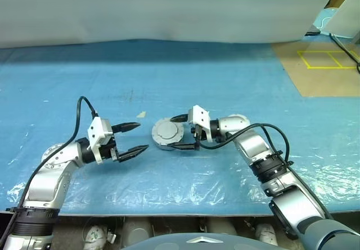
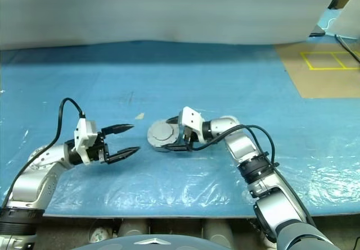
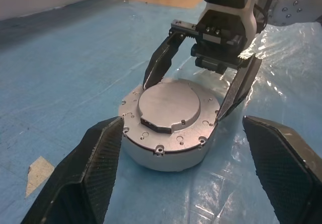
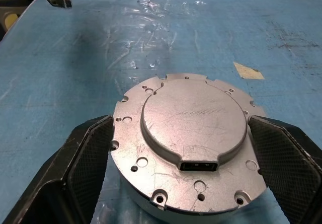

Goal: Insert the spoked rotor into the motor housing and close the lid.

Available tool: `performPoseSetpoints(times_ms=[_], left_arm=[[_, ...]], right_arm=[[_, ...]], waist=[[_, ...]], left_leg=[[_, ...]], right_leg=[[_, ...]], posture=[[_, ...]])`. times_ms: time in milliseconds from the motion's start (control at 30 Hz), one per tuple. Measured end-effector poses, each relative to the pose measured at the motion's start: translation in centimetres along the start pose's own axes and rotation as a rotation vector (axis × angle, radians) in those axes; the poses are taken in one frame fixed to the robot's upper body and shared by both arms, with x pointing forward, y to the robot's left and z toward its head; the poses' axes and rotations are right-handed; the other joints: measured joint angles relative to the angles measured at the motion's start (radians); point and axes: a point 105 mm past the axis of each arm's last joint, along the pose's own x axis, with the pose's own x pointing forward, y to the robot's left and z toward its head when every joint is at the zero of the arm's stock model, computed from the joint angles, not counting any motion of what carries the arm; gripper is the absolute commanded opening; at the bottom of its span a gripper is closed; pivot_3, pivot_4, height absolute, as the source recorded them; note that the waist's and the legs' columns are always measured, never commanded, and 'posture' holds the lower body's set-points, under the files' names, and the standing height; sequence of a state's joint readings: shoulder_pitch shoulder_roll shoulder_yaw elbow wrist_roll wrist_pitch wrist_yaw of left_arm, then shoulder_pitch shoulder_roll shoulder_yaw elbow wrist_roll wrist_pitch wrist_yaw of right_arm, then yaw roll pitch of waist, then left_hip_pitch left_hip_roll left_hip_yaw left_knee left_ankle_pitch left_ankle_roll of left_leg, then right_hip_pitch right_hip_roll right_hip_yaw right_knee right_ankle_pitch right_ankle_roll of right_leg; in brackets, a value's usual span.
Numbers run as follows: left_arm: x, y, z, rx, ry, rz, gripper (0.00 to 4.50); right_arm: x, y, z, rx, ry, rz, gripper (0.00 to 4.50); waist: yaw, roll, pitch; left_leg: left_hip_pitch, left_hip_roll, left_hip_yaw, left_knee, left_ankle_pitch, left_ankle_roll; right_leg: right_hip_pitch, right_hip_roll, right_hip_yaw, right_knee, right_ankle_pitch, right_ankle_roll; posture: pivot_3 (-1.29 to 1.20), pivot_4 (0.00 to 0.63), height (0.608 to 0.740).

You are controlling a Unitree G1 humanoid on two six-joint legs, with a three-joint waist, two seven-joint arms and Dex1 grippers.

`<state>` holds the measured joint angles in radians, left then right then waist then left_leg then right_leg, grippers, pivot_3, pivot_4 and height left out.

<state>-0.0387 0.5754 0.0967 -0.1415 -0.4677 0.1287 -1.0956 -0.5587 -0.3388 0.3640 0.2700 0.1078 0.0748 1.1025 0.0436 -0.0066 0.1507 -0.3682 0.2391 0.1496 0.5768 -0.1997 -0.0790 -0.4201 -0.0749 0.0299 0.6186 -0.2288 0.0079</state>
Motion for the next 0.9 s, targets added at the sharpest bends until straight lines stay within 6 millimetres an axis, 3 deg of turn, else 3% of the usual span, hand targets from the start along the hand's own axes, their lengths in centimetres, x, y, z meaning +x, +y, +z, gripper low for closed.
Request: performPoseSetpoints(times_ms=[333, 533, 767, 900], left_arm=[[0.1, 0.2, 0.1, 0.0, 0.003, 0.007, 3.98], [0.4, 0.0, 0.0, 0.002, 0.01, -0.009, 3.98], [0.3, 0.0, -0.1, 0.013, 0.021, -0.014, 3.98], [-0.4, -0.8, -1.4, -0.013, 0.074, -0.03, 3.98]], right_arm=[[0.0, -0.9, 2.0, 0.068, -0.063, 0.001, 4.49], [0.7, -0.2, 0.2, 0.088, -0.007, 0.021, 4.49], [1.3, -0.5, -0.1, 0.047, -0.006, -0.02, 4.49], [1.5, -0.6, 0.0, 0.027, -0.018, -0.04, 3.58]], waist=[[0.001, 0.0, 0.0], [0.001, 0.0, 0.0], [-0.001, 0.0, 0.0], [-0.002, 0.0, 0.0]], left_leg=[[0.0, 0.0, 0.0, 0.0, 0.0, 0.0], [0.0, 0.0, 0.0, 0.0, 0.0, 0.0], [0.001, 0.0, 0.0, 0.0, 0.0, 0.0], [0.0, 0.0, 0.0, 0.0, 0.0, 0.0]], right_leg=[[0.0, 0.0, 0.0, 0.001, 0.0, -0.001], [0.0, 0.0, 0.0, 0.0, 0.0, -0.001], [0.0, 0.0, 0.0, 0.002, 0.0, -0.001], [-0.001, 0.0, 0.0, 0.001, -0.001, -0.001]], posture=[[0.0, 0.15, 0.74], [0.0, 0.15, 0.74], [0.0, 0.15, 0.74], [0.0, 0.15, 0.74]])
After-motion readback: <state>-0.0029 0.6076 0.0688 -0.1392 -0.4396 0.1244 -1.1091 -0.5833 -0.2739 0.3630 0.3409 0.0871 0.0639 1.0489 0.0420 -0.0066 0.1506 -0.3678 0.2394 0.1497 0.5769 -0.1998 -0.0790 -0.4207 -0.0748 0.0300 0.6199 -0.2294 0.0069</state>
